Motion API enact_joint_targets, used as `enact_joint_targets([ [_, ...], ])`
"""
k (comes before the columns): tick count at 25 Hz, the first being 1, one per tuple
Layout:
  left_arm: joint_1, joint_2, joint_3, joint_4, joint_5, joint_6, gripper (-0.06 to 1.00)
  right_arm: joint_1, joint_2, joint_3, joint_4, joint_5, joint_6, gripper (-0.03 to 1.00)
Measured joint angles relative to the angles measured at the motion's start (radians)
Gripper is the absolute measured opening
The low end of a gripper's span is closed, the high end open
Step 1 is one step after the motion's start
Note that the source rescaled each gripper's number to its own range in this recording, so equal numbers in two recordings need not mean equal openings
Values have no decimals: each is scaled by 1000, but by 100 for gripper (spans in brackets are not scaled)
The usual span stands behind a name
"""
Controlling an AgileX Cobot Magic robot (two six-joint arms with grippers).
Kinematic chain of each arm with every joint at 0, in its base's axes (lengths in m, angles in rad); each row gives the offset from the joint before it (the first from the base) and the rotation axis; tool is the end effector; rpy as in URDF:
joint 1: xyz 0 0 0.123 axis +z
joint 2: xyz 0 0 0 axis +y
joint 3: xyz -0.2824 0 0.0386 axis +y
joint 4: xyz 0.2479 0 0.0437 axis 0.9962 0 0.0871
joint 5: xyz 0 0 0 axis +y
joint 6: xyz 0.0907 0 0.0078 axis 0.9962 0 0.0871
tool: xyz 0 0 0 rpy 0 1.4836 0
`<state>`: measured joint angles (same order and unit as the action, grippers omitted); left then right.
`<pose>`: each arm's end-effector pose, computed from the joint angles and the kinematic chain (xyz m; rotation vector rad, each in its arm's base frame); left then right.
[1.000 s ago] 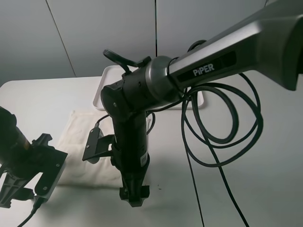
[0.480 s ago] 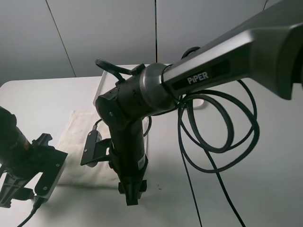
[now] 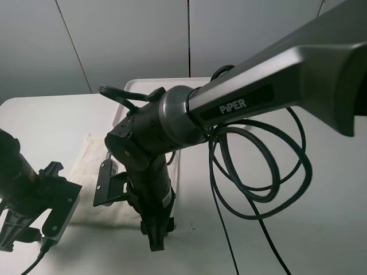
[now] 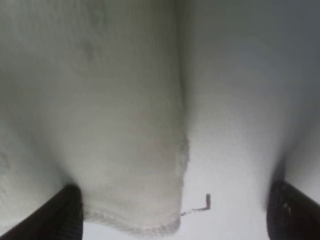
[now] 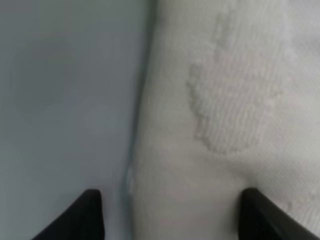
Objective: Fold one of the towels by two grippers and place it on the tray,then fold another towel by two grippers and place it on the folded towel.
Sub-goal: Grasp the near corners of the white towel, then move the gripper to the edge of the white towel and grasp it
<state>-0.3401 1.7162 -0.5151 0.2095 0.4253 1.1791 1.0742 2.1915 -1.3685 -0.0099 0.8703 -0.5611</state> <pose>0.2033 -0.0636 0.0908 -2.3609 -2.0557 -0.1478 0.1878 0.3451 0.0873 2.2752 -2.1191 0.0252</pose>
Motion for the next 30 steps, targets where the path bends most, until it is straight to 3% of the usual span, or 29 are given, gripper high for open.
enact_joint_targets([
  [6,0,0,0,0,0,0,95,1,-15,58,-12,-66,4,57],
  [8,0,0,0,0,0,0,95,1,-17,66,-23,-71,14,45],
  [12,0,0,0,0,-4,0,95,1,-17,67,-40,-83,25,7],
  [15,0,0,0,0,-6,0,93,1,-19,67,-40,-84,25,0],
  [17,0,2,0,0,-18,0,79,1,-19,67,-40,-84,25,0],
  [22,0,2,0,0,-68,0,7,1,-19,67,-21,-82,25,0],
  [24,0,2,0,0,-70,0,3,1,-19,67,3,-80,27,0],
  [30,0,-9,0,-4,-72,0,2,1,-23,70,64,-74,64,0],
])
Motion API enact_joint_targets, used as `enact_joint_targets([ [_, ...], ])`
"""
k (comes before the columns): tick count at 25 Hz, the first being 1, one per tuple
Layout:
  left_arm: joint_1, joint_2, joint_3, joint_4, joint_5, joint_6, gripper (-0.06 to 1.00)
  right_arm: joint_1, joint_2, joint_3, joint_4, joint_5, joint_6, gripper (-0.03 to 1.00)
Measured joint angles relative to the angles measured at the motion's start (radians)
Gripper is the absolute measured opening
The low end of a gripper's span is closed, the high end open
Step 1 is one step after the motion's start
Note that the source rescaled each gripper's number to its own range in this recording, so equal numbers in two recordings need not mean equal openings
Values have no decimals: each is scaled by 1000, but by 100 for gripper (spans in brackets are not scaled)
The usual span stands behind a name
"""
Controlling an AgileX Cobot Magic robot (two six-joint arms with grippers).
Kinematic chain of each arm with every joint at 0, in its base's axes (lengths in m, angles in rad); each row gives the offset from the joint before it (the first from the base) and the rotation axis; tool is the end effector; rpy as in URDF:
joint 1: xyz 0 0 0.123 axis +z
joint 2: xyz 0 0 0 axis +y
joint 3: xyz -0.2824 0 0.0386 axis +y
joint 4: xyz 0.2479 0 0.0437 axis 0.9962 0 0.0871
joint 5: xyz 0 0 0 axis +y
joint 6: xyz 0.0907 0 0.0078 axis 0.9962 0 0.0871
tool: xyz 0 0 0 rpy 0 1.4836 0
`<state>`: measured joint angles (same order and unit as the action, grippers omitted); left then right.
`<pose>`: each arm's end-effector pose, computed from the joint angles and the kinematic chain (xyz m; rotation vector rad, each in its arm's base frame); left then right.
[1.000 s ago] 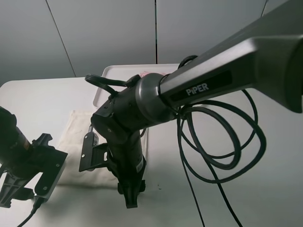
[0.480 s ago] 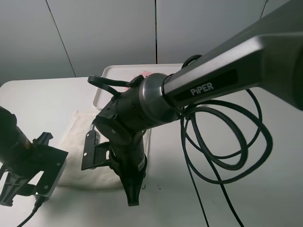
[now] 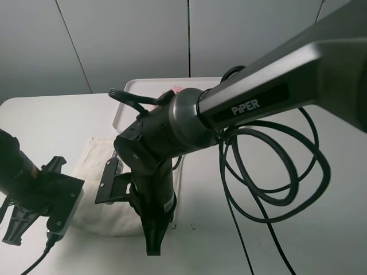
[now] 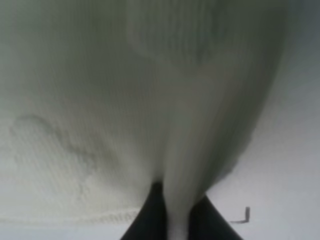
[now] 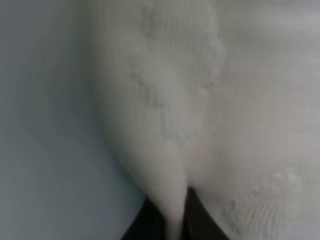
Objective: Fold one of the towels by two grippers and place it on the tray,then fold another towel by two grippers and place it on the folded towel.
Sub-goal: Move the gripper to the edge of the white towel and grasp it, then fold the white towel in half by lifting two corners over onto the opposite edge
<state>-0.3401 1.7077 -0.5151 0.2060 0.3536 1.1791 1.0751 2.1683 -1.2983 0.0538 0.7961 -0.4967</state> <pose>0.2091 -0.0671 0.0931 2.3135 2.0149 0.1846 0.1792 0.3388 0.0825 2.1669 -2.2481 -0.0537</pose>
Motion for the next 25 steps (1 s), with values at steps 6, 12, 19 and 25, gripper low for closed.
enact_joint_targets([
  [6,0,-70,2,-94,9,0,2,0,-27,15,43,35,40,0],
  [12,0,-165,3,-224,43,0,2,-52,-120,17,132,72,61,0],
  [19,0,-283,3,-335,33,-168,2,-126,-209,17,221,111,92,0],
  [25,0,-301,-32,-339,-1,-389,2,-179,-230,17,226,116,199,0],
])
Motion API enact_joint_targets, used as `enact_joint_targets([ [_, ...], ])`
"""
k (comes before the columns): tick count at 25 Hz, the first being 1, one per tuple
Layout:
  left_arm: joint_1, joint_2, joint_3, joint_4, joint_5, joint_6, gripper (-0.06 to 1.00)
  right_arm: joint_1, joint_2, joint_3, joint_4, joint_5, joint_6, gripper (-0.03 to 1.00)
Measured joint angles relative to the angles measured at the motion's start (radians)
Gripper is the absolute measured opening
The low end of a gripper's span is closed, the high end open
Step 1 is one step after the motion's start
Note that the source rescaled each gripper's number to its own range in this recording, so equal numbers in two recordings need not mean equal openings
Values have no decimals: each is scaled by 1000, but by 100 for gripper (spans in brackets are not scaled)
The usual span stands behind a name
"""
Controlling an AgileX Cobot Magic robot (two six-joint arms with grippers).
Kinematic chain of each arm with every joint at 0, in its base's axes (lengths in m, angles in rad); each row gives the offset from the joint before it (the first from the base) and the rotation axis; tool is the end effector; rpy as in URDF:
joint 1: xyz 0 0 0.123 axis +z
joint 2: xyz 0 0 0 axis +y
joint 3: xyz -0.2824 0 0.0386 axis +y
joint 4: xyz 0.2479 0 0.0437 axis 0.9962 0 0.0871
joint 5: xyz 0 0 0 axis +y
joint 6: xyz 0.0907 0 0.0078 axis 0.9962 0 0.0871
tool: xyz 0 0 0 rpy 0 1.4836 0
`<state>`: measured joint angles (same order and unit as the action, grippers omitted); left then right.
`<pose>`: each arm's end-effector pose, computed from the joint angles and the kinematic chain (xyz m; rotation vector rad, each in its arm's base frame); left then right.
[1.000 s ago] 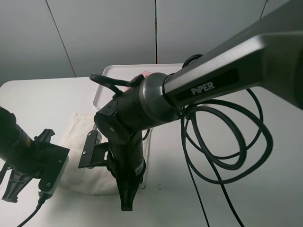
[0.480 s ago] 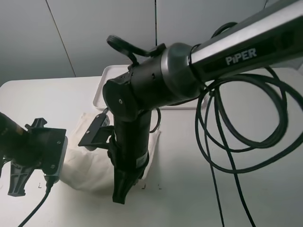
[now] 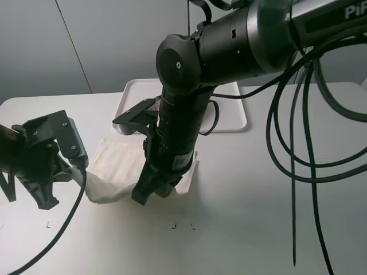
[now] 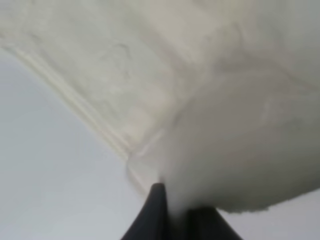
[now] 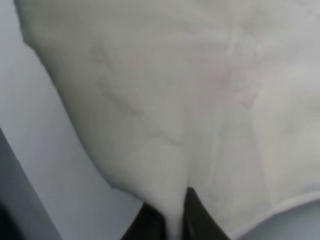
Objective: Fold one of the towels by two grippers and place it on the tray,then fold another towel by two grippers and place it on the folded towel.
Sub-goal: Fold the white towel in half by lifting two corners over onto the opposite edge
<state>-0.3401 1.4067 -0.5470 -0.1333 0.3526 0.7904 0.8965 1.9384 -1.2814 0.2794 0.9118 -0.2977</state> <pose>0.2118 -0.0794 0.1666 1.3090 2.3517 0.0384 0.2155 0.3014 0.1675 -1.5305 2.6971 0.3804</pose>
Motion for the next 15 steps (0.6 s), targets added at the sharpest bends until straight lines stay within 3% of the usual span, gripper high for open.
enact_joint_targets([
  [6,0,0,-37,-17,-50,-115,2,-30,0,0,-29,-31,75,0],
  [11,0,8,-37,-28,-76,-127,2,-38,0,0,-101,-85,168,0],
  [15,0,39,-37,-85,-141,-129,2,-38,0,0,-179,-97,246,0],
])
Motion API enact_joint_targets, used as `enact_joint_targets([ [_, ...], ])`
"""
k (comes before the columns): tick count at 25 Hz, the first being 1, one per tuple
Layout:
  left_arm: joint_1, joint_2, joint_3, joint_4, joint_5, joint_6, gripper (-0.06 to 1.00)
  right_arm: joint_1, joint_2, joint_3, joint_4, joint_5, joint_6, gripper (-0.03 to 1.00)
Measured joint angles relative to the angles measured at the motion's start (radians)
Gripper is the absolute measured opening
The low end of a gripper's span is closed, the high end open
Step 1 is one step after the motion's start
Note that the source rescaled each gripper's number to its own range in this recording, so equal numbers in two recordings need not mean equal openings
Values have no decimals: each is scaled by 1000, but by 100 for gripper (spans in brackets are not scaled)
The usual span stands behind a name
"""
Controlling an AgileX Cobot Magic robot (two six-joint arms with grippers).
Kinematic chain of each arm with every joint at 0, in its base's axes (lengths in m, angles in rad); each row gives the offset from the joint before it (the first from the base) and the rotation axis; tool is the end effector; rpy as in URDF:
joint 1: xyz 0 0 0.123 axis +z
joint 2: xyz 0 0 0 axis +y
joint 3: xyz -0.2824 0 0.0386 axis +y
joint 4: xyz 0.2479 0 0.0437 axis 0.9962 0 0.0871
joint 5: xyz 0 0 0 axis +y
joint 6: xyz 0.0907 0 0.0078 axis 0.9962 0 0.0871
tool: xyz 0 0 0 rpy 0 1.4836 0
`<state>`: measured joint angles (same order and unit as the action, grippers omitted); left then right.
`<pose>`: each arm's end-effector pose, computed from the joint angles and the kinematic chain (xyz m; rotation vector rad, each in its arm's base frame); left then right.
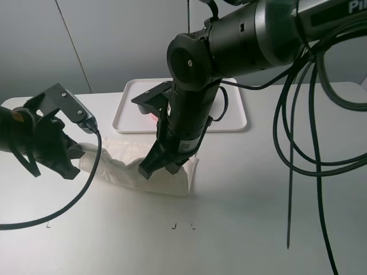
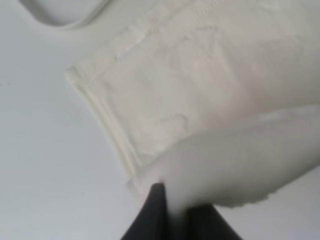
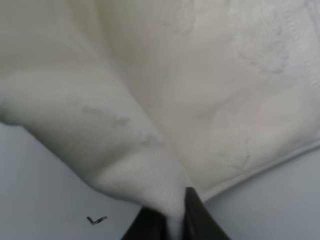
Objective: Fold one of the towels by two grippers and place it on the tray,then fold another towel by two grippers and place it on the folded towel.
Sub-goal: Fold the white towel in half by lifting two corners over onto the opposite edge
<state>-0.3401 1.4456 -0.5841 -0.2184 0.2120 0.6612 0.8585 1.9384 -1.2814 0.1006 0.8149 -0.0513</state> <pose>0.2325 -0.0867 0.1727 0.9950 2.3486 -0.0165 0.2416 0.2900 0.1667 -1.2312 2.7290 0.2193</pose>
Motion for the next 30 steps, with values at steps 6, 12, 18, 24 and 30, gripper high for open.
enact_joint_targets([
  [6,0,58,0,-37,-82,0,2,0,0,0,-114,-47,126,0],
  [12,0,78,0,-45,-148,-3,2,0,0,0,-221,-126,239,0],
  [18,0,87,0,-47,-212,-59,4,0,9,0,-422,-154,415,0],
  [24,0,87,0,-51,-276,-77,68,-2,60,0,-504,-230,535,58],
  [30,0,87,0,-141,-346,-78,90,-2,60,0,-534,-238,629,100],
])
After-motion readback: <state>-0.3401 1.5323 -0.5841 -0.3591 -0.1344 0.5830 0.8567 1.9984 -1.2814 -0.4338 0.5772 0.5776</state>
